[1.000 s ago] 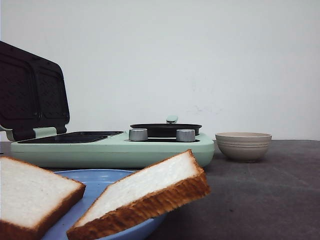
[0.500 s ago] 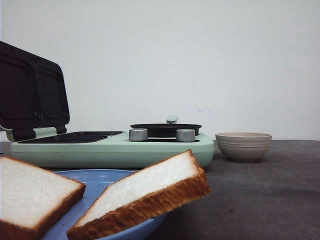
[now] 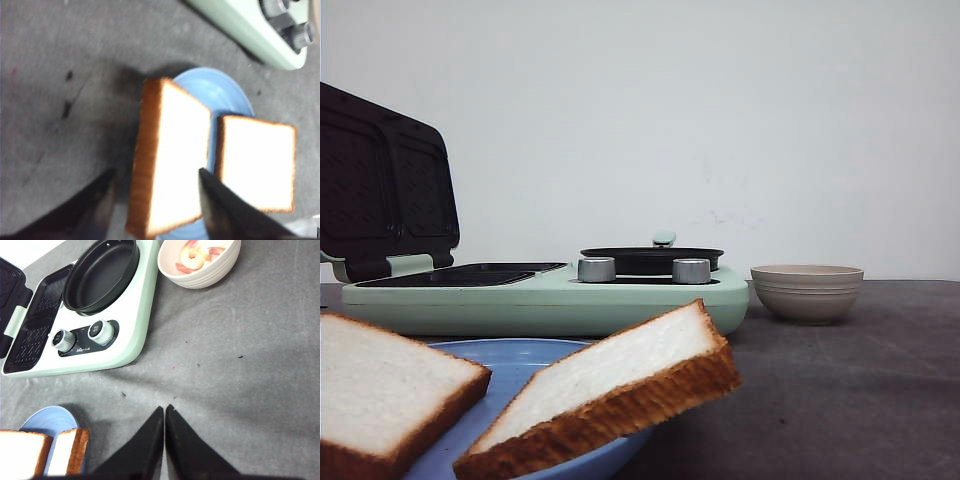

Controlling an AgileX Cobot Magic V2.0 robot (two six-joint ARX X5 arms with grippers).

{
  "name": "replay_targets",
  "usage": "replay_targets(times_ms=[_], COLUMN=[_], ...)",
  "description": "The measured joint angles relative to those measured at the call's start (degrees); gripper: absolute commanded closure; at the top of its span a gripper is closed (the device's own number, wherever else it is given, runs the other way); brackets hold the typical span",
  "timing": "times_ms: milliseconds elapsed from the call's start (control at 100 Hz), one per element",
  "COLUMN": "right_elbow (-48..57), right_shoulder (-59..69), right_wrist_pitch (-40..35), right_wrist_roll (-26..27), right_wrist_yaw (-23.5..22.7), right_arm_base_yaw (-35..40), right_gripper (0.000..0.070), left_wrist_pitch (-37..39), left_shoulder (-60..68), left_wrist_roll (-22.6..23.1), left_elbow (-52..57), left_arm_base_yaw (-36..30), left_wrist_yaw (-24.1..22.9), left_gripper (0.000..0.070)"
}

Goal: Make breakfast with bread and shrimp
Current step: 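Lower the left gripper onto the bread slice nearest it on the blue plate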

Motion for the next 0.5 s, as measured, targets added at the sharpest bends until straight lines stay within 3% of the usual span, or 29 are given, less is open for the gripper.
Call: replay_targets(times_ms=[500], right_elbow=[0.0], right_shoulder=[0.0], right_wrist_pitch=[0.1], right_wrist_roll=[0.0], right_wrist_yaw=[0.0], right_arm_base_yaw=[0.0], right_gripper=[0.0700], left_wrist_pitch=[-4.6], left_shoulder=[0.0], left_wrist_roll=[-0.2], left_elbow=[0.0], left_arm_base_yaw=[-2.5], left_wrist_yaw=[1.0], left_gripper=[0.0376])
